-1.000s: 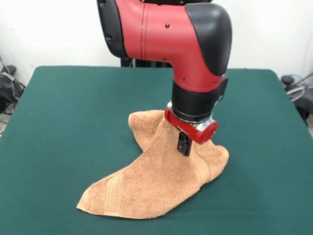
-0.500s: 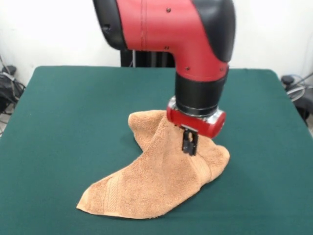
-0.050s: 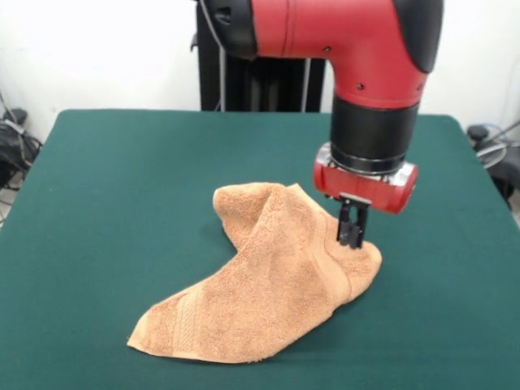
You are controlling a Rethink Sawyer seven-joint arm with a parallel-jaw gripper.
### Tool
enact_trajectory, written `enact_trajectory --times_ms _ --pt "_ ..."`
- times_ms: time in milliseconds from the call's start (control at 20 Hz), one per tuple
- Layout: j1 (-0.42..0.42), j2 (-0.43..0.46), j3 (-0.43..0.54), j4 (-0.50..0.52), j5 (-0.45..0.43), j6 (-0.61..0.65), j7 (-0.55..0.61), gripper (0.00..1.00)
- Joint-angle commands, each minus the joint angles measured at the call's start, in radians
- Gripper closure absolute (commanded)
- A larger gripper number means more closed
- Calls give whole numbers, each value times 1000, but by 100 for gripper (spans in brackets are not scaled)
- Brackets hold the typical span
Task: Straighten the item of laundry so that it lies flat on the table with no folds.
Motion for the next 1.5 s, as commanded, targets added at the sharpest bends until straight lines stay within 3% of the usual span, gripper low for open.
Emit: enact_trajectory --times_ms 50,350,1100,1500 --pt "12 63 70 104 -106 -106 -95 100" --pt "32 113 25 101 -150 -210 -28 100" --pt "35 207 7 13 -161 -130 -54 100" --pt "-6 178 36 27 -140 -131 -66 100"
